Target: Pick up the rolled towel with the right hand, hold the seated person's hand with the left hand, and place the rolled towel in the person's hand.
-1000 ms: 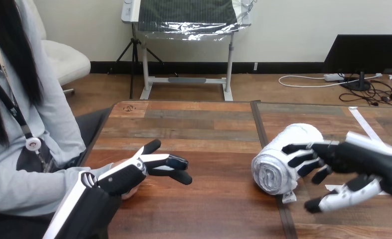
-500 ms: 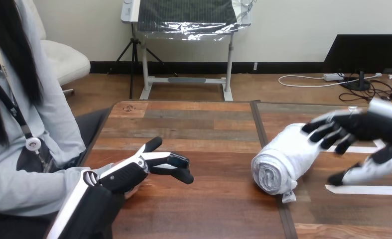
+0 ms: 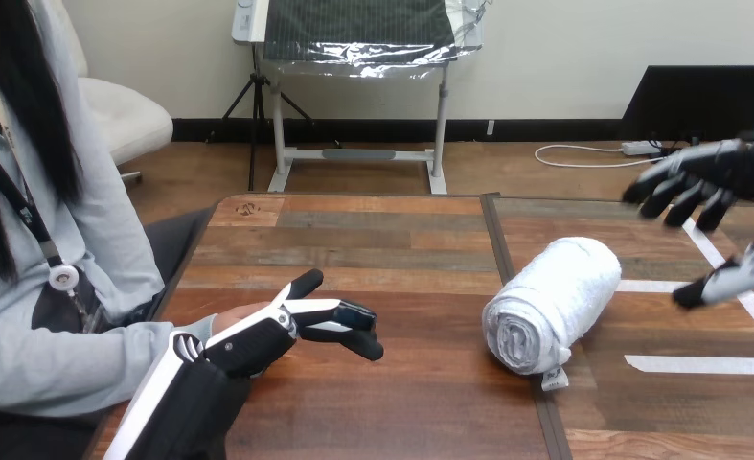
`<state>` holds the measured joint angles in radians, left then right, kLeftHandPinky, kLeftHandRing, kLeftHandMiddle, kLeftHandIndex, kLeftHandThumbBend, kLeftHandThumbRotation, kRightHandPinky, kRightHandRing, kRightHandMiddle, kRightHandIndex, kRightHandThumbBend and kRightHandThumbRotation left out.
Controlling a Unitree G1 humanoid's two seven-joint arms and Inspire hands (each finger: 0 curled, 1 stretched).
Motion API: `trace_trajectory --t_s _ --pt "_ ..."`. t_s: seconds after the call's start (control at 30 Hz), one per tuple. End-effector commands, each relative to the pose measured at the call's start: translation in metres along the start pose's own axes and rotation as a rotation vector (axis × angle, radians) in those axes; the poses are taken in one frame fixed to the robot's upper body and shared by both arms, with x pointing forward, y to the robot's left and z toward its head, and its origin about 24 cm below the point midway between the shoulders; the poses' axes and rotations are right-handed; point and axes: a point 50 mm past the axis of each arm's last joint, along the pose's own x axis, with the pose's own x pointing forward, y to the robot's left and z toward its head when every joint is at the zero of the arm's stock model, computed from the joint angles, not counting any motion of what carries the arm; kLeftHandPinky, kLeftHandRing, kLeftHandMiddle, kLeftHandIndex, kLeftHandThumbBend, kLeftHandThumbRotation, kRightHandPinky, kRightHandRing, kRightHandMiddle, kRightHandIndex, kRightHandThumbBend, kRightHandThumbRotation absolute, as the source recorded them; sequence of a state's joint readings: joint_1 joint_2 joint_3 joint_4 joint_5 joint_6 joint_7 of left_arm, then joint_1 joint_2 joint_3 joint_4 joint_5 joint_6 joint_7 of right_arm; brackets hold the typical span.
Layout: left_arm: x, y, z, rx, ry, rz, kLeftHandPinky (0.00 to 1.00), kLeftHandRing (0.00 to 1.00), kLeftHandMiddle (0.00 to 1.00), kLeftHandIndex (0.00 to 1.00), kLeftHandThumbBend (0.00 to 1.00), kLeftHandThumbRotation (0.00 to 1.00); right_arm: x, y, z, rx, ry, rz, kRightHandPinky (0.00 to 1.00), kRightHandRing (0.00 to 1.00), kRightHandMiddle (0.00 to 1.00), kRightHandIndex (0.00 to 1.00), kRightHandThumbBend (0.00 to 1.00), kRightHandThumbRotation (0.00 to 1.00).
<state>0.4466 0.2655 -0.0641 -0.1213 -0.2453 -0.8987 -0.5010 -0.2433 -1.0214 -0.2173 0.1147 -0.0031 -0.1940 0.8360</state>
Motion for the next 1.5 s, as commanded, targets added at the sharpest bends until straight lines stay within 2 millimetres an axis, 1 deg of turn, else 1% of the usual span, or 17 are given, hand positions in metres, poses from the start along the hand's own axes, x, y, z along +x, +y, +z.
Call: trace_trajectory --t_s 0.0,0.13,0.3,0.53,0.7,0.9,0.93,1.03,1.3,1.47 --pt "0.011 0.003 0.0 0.008 -0.06 -0.006 0.98 0.7 0.65 0.71 0.86 0.56 -0.002 -0.036 0.016 -0.094 -0.052 -0.115 0.63 0.7 0.73 0.75 0.91 0.12" --pt "0.011 0.001 -0.001 -0.007 -0.057 -0.006 0.99 0.71 0.66 0.72 0.86 0.55 0.007 -0.044 0.014 -0.12 -0.049 -0.134 0.65 0.71 0.73 0.75 0.94 0.11" --pt "0.01 0.0 -0.002 -0.012 -0.057 -0.001 1.0 0.7 0.66 0.71 0.86 0.54 0.018 -0.049 0.011 -0.149 -0.057 -0.159 0.66 0.71 0.73 0.75 0.98 0.11" --pt "0.012 -0.002 -0.002 0.0 -0.08 0.004 0.99 0.69 0.65 0.71 0.84 0.54 0.038 -0.055 0.008 -0.197 0.004 -0.148 0.69 0.74 0.75 0.76 1.0 0.11" --pt "0.012 -0.002 -0.002 0.0 -0.089 0.001 0.98 0.68 0.65 0.72 0.84 0.54 0.051 -0.054 0.005 -0.216 0.03 -0.139 0.69 0.74 0.76 0.77 1.0 0.11" --pt "0.01 -0.004 -0.002 0.005 -0.092 0.011 0.97 0.67 0.65 0.71 0.85 0.54 0.069 -0.047 -0.003 -0.223 0.068 -0.116 0.7 0.76 0.78 0.79 1.0 0.11" --pt "0.01 -0.004 -0.002 0.009 -0.094 0.013 0.97 0.67 0.65 0.71 0.85 0.54 0.074 -0.043 -0.005 -0.235 0.066 -0.111 0.7 0.76 0.78 0.79 1.0 0.11" --pt "0.008 -0.005 -0.001 0.013 -0.094 0.016 0.96 0.67 0.65 0.71 0.86 0.55 0.082 -0.035 -0.009 -0.266 0.069 -0.098 0.7 0.77 0.78 0.79 1.0 0.13" --pt "0.004 -0.005 0.002 0.009 -0.093 0.019 0.96 0.67 0.65 0.71 0.86 0.55 0.097 -0.018 -0.017 -0.317 0.106 -0.072 0.73 0.83 0.81 0.81 1.0 0.19" --pt "0.0 -0.005 0.005 0.018 -0.087 0.018 0.96 0.67 0.65 0.72 0.86 0.55 0.107 -0.005 -0.017 -0.467 0.105 -0.047 0.74 0.85 0.82 0.83 1.0 0.23"
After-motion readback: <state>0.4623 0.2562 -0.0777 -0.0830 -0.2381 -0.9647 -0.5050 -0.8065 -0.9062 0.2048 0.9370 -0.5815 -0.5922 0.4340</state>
